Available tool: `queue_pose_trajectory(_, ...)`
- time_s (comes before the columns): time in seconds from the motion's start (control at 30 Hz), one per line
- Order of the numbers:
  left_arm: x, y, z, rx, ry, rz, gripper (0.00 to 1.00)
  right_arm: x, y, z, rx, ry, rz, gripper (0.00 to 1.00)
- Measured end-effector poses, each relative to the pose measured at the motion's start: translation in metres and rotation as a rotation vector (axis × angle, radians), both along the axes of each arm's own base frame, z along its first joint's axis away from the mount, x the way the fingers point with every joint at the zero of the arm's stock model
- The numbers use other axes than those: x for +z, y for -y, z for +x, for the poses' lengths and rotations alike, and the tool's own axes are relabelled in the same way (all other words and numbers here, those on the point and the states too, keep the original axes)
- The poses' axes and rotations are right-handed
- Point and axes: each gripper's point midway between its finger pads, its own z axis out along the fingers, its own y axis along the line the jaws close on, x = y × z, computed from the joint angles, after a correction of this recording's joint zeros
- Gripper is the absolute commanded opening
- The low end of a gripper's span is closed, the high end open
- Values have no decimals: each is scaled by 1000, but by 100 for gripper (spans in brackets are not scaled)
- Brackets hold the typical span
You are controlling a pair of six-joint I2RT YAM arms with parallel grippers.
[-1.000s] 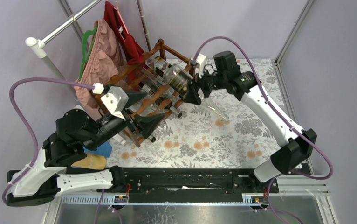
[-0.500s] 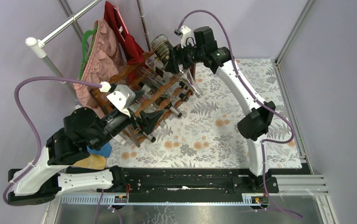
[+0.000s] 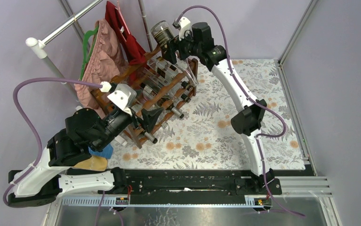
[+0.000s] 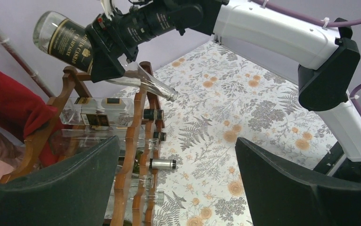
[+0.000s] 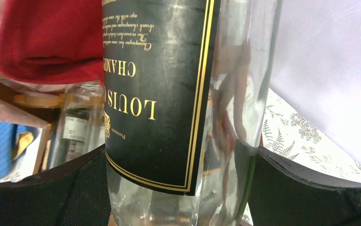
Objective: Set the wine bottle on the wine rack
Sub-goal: Pick up the wine bottle from the center of the board, then place the wine bottle in the wine rack.
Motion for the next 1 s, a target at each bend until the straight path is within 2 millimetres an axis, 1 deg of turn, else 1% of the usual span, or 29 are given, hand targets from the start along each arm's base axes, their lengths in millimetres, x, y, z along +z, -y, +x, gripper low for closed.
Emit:
queue_pose_trajectory(0.13,0,-4,3,24,5,6,99,-21,-5,16,-21,-1,-13,0)
queue_pose_trajectory(0.2,0,-4,4,33,7,11,99,-25,-3,20,-40,-3,-18,0)
queue_pose_trajectory(0.5,-7,-2,10,61,9,46,99,-8,-10,30,-45,71,26,0)
queue_pose_trajectory(0.67,-11,-3,13,77,8,61,99,-4,-15,32,-40,98,42,0)
queue_pose_trajectory(0.87,-11,-7,14,92,13,63,99,-8,-21,39,-40,114,57,0)
queue_pose_trajectory(1.0,-13,-9,15,103,14,68,99,-19,-26,47,-40,119,64,0)
